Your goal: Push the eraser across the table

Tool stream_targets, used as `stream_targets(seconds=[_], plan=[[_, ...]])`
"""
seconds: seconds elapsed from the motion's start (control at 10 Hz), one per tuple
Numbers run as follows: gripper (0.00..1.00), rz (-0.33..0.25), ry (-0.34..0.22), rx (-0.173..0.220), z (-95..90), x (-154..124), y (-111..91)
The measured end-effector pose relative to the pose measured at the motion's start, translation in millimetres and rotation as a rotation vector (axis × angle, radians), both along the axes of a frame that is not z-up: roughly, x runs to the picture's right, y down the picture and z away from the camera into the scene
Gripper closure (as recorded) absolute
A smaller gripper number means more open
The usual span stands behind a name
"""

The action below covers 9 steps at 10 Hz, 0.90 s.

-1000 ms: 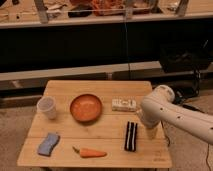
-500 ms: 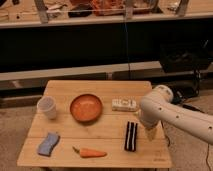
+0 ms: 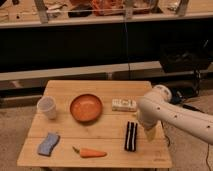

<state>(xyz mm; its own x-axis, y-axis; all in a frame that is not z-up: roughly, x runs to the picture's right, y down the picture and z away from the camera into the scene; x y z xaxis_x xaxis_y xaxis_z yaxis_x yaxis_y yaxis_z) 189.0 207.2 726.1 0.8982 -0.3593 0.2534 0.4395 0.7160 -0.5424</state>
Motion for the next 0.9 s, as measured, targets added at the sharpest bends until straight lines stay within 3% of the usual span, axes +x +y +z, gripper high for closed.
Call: stream_targets(seconds=[0.9], plan=[[0.20,-0.037,-0.028,-0.032,-2.9,-5.3,10.0]])
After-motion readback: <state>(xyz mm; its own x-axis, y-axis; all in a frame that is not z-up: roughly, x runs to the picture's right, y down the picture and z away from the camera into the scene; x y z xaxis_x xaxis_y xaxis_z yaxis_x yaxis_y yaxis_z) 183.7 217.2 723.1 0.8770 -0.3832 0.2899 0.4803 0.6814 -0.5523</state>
